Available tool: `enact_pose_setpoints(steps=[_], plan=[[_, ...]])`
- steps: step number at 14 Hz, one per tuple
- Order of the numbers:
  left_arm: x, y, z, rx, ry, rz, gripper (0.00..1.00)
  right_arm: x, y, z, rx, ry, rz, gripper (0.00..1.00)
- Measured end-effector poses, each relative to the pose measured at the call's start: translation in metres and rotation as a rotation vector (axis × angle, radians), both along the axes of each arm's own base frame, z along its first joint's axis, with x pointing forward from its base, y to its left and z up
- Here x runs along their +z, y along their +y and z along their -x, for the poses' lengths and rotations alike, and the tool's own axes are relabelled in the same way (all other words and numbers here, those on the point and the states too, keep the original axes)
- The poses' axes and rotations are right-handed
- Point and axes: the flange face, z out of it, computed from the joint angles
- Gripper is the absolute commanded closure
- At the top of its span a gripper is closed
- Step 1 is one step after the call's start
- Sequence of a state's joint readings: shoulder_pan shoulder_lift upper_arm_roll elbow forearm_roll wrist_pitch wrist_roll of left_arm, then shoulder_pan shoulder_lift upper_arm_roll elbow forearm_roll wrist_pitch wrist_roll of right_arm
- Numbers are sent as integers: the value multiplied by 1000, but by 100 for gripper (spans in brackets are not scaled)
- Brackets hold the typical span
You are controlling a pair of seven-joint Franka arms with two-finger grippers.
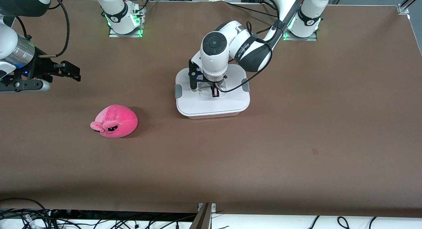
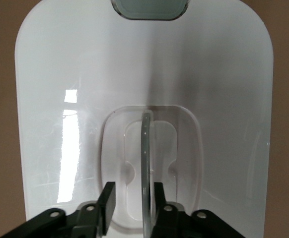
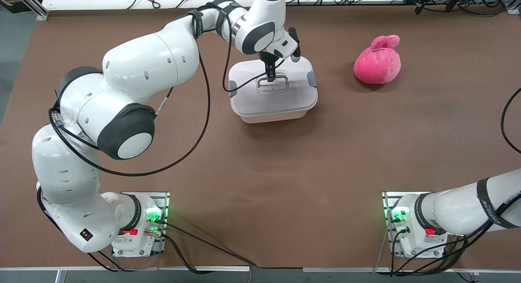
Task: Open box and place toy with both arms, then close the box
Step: 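Lower the left gripper and grasp the lid handle, then lift the lid off the pink tub with the left gripper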
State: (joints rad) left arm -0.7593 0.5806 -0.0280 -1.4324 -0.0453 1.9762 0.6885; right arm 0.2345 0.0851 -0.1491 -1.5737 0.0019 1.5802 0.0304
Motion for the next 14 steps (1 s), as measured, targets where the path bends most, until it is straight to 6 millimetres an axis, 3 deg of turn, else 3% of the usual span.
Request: enact_pose_setpoints(steps=[6, 10, 12, 14], plan=[[18, 0, 2, -2, -6, 7, 100, 0, 0, 0, 0, 0, 0, 0], [56, 5, -1, 4, -3, 3, 100, 0, 0, 0, 0, 0, 0, 0], [75, 26, -15, 37, 14, -15, 100, 0, 0, 0, 0, 0, 0, 0], [92, 75, -47, 114, 36, -35, 100, -1, 0, 0, -1, 0, 0, 0]])
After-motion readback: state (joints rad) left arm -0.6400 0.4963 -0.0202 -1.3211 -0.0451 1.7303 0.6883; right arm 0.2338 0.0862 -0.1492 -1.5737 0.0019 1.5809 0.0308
